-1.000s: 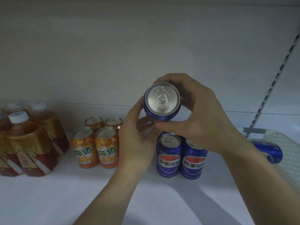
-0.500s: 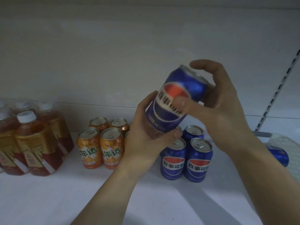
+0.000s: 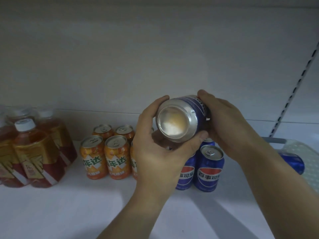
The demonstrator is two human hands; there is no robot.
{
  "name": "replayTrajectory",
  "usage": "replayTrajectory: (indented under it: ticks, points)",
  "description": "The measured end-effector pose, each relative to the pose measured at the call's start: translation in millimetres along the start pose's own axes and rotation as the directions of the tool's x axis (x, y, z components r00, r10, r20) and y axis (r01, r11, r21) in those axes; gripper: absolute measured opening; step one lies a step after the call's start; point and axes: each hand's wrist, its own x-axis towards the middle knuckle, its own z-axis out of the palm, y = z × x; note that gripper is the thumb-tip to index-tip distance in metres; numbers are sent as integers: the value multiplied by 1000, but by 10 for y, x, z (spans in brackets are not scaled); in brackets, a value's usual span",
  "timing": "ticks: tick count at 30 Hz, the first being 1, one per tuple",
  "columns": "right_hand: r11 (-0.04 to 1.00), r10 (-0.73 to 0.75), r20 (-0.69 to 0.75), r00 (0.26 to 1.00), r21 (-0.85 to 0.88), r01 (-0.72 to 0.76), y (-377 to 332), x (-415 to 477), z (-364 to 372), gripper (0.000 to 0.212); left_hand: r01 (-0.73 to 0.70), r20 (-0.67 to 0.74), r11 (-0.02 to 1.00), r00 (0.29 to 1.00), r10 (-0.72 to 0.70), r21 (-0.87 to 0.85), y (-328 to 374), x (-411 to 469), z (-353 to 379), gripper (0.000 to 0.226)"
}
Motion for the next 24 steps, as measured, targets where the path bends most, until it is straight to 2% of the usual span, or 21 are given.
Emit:
replayTrajectory:
  ticks: [4,8,14,24]
  points:
    - [995,-90,-66,994,47,93,-24,6,-12,28,115,27,992,993,-116,42,-29,-1,2,80]
    - [965,-262,-199,944,-28,262,-42,16,-56,31,235,94,955,962,-255,178,-99,20,9,74]
    - [913,-409,-151,900,-65,404,-29,-63,-23,49,381,264,918,879,-396,108,-83,21,-18,57]
    - [881,-447,15,894,-167,443,-56,-141,-212,61,297,222,930,913,-343,215,-86,-45,10,66]
